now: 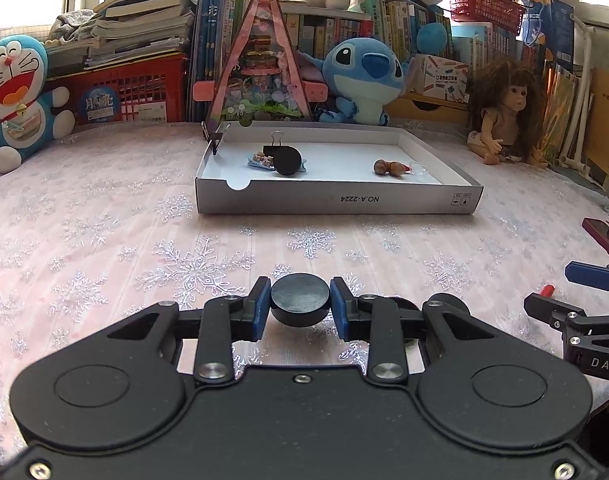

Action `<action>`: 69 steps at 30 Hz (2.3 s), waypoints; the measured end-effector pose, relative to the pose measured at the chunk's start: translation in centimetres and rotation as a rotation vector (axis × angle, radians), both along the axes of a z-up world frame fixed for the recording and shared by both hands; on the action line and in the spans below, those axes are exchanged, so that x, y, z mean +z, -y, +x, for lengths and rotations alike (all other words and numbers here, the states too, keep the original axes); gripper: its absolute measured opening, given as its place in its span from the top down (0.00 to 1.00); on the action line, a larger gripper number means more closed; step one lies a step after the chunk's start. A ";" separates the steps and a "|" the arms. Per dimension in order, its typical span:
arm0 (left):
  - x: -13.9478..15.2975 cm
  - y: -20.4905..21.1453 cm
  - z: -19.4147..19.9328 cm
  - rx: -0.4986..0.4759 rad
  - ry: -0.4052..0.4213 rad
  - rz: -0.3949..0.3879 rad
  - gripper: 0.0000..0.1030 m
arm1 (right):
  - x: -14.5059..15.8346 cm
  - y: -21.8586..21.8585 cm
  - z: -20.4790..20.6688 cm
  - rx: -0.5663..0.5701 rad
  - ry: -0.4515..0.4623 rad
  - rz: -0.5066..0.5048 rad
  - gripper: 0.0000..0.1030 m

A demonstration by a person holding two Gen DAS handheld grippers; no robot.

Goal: Organize rigid objects
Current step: 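Close the right gripper around the red crayon, then carry the puck in left gripper into the tray while right gripper carries the crayon there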

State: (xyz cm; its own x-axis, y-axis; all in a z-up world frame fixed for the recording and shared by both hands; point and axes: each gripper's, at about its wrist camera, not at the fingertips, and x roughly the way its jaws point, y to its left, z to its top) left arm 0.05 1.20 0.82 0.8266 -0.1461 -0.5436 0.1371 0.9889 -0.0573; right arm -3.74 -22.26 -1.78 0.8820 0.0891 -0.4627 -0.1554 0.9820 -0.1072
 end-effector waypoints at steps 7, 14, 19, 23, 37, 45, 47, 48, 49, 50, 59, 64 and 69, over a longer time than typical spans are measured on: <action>-0.1 0.0 0.1 0.005 -0.007 0.001 0.71 | -0.5 0.0 0.2 0.005 -0.025 0.012 0.23; 0.0 0.1 0.2 0.001 -0.003 0.001 0.71 | -0.5 -0.3 0.6 0.052 -0.027 -0.003 0.28; 0.0 0.1 0.2 0.003 -0.002 0.003 0.71 | -0.5 0.0 0.8 0.064 -0.043 0.019 0.39; 0.0 0.0 0.3 0.003 -0.002 0.003 0.71 | -0.5 0.0 0.6 0.077 -0.044 0.016 0.42; 1.0 -0.2 1.2 0.019 0.020 0.003 0.71 | 1.1 0.5 1.3 0.049 -0.057 0.075 0.52; 3.2 -0.9 3.2 0.049 0.052 -0.007 0.71 | 2.8 1.3 3.7 -0.014 -0.068 0.139 0.52; 3.9 -1.2 4.0 0.058 0.060 -0.016 0.71 | 3.2 1.4 4.4 -0.030 -0.063 0.146 0.52; 4.2 -1.2 4.4 0.060 0.065 -0.018 0.71 | 3.4 1.4 4.7 -0.035 -0.061 0.150 0.52; 4.5 -1.3 4.7 0.063 0.068 -0.019 0.71 | 3.7 1.4 5.1 -0.041 -0.057 0.153 0.52; 4.8 -1.3 5.2 0.066 0.072 -0.022 0.71 | 4.0 1.4 5.5 -0.046 -0.054 0.155 0.52; 7.1 -0.7 8.8 0.073 0.101 -0.028 0.71 | 5.8 0.8 8.9 -0.072 -0.023 0.167 0.52; 7.3 -0.2 11.3 0.080 0.089 -0.035 0.71 | 6.4 0.1 11.2 -0.082 -0.012 0.182 0.52; 6.5 0.3 13.9 0.102 0.081 -0.023 0.71 | 6.6 -0.8 14.0 -0.087 -0.014 0.213 0.52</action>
